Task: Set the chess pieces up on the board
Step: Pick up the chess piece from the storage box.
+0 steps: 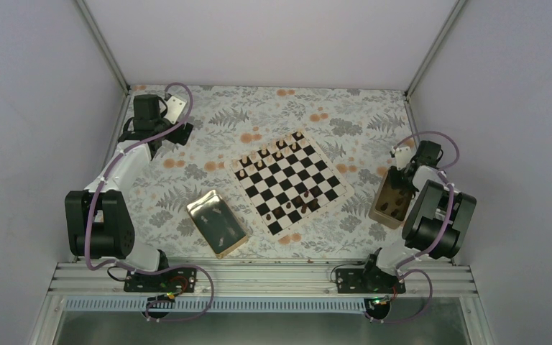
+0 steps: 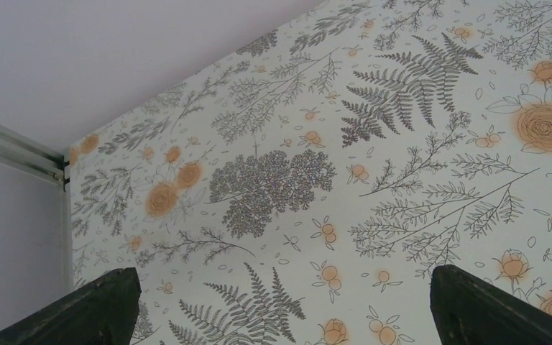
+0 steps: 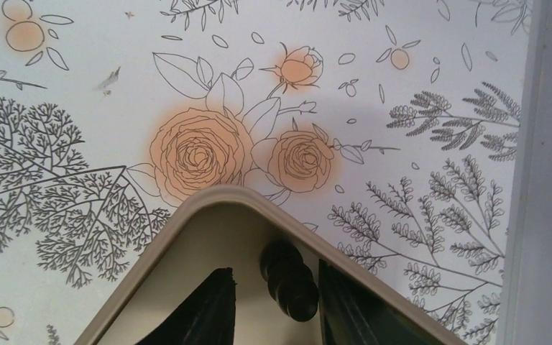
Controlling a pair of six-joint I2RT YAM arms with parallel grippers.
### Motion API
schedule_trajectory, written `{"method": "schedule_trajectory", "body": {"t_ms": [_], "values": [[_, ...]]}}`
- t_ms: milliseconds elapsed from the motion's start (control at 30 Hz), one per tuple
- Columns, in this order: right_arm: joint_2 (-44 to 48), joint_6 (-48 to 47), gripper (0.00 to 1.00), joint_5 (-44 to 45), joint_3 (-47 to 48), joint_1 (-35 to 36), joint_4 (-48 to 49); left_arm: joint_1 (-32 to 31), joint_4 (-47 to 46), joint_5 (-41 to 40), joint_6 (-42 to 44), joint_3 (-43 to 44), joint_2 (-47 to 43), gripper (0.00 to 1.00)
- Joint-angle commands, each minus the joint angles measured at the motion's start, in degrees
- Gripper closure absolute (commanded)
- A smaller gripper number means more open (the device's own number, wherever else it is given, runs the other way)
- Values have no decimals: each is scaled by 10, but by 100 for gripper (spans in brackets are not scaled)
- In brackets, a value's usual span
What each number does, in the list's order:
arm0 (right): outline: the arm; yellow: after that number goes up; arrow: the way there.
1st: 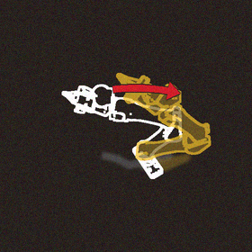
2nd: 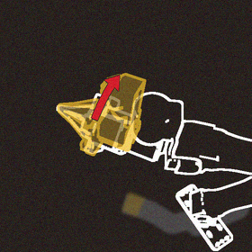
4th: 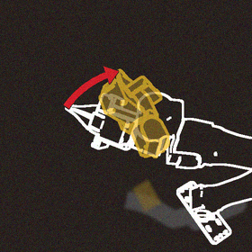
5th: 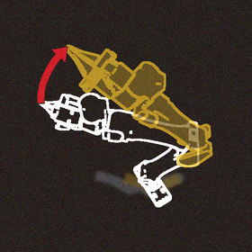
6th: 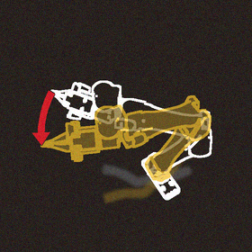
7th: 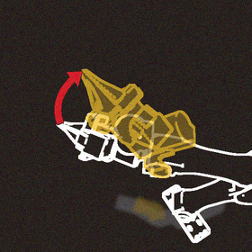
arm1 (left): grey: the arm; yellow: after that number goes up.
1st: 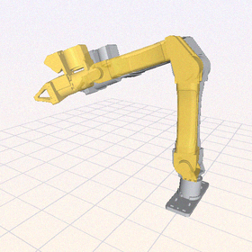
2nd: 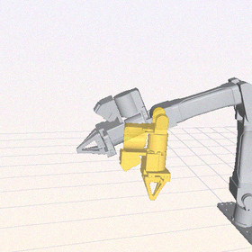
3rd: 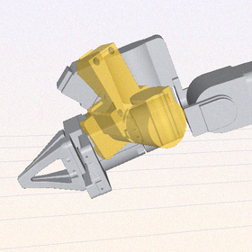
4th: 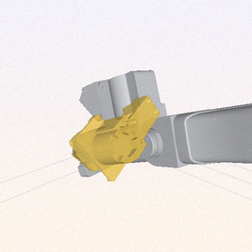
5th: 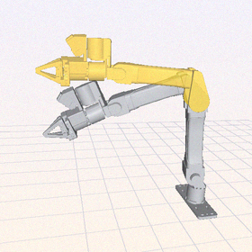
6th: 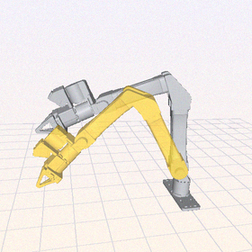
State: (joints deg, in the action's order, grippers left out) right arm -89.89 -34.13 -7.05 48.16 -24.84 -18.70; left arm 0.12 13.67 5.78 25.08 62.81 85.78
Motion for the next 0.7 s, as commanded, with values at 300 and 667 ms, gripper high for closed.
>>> {"method": "schedule_trajectory", "body": {"t_ms": [300,667], "values": [[-7,-12,82,-27,-7,-5,22,-8,4,6,-7,14,-2,0],[20,-23,86,-40,-16,-7,-16,-12,6,5,-9,18,0,0]]}}
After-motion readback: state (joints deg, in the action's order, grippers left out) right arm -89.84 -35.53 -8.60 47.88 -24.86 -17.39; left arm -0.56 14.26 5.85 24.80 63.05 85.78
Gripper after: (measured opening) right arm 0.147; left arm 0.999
